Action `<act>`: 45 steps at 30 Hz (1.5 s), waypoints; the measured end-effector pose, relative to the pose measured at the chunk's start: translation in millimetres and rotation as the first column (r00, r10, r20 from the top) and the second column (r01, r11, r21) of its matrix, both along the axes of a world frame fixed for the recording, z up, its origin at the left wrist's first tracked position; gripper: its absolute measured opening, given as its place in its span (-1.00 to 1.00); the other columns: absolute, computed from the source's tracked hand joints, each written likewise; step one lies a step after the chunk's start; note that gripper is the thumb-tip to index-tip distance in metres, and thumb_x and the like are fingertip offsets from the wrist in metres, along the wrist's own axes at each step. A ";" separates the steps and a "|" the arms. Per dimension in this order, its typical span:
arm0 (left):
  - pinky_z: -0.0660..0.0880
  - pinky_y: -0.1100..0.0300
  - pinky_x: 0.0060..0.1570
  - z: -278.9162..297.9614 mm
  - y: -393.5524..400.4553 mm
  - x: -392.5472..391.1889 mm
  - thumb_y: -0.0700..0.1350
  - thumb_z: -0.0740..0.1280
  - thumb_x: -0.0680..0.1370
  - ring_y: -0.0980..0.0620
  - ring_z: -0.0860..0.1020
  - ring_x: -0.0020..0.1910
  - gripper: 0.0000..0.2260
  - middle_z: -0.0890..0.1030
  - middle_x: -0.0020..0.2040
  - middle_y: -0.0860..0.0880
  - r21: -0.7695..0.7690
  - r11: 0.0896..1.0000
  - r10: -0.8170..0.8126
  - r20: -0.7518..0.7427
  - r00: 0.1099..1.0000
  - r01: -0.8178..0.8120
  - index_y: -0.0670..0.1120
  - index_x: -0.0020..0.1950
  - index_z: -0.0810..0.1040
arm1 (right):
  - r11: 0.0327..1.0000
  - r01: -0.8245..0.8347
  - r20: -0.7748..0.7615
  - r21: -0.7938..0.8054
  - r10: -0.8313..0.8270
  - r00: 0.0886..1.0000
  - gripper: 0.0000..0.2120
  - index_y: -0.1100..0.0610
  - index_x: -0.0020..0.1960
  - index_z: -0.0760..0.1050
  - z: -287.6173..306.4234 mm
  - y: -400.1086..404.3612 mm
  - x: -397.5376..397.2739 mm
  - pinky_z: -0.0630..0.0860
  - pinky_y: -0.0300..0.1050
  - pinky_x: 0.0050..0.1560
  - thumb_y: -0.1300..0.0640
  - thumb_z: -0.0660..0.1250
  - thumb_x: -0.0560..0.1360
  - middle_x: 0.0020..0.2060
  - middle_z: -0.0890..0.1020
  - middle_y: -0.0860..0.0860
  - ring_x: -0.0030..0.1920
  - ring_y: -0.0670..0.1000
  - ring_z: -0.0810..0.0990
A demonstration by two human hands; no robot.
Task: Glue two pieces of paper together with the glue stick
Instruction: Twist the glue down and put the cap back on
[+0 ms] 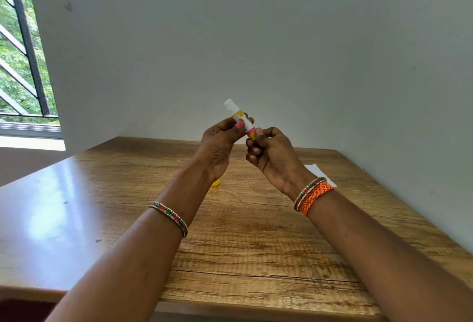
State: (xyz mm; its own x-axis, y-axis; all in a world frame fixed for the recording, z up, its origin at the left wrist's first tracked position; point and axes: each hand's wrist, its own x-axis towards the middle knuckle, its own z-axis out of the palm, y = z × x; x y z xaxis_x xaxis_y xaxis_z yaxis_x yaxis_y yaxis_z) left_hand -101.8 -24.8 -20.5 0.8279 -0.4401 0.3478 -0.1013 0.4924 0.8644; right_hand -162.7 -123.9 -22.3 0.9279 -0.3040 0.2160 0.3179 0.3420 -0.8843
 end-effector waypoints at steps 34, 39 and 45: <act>0.45 0.38 -0.09 -0.2 5.3 0.4 -0.16 0.47 0.40 0.06 0.57 -0.11 -0.76 0.62 -0.12 -0.11 0.259 0.914 0.351 -0.124 0.928 -0.311 -0.26 -0.02 0.58 | -0.361 0.617 0.698 -0.699 -0.159 0.698 -0.67 0.19 0.15 0.42 -20.1 -27.8 8.2 0.45 -0.15 -0.45 0.35 0.30 0.41 -0.10 0.60 0.10 -0.25 0.07 0.59; 0.49 0.20 -0.05 3.0 26.4 12.5 -0.11 0.50 0.36 -0.03 0.63 -0.06 -0.76 0.68 -0.06 -0.13 0.302 0.687 0.626 0.214 0.750 -0.660 -0.12 -0.03 0.59 | -0.152 0.561 0.580 -0.814 -0.271 0.768 -0.71 0.14 0.16 0.37 -23.1 -21.1 6.3 0.44 -0.11 -0.29 0.24 0.26 0.44 0.01 0.52 0.04 -0.24 0.01 0.51; 0.51 0.15 -0.09 -4.8 25.4 13.1 -0.11 0.48 0.37 -0.01 0.64 -0.09 -0.79 0.69 -0.10 -0.04 0.392 0.541 0.580 0.466 0.668 -0.744 -0.05 -0.03 0.61 | 0.278 0.144 0.048 -0.950 -0.326 0.944 -0.66 0.14 0.12 0.43 -44.6 5.4 23.2 0.46 -0.06 0.02 0.01 0.36 0.44 0.07 0.52 0.07 0.03 0.03 0.49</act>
State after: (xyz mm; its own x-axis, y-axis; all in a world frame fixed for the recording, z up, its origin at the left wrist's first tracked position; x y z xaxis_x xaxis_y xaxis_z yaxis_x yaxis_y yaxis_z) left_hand -88.7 0.6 -25.4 0.8718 0.0307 0.4890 -0.4551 -0.3187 0.8314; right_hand -139.4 -118.5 -66.9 0.8962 -0.1921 0.4000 0.0873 -0.8075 -0.5833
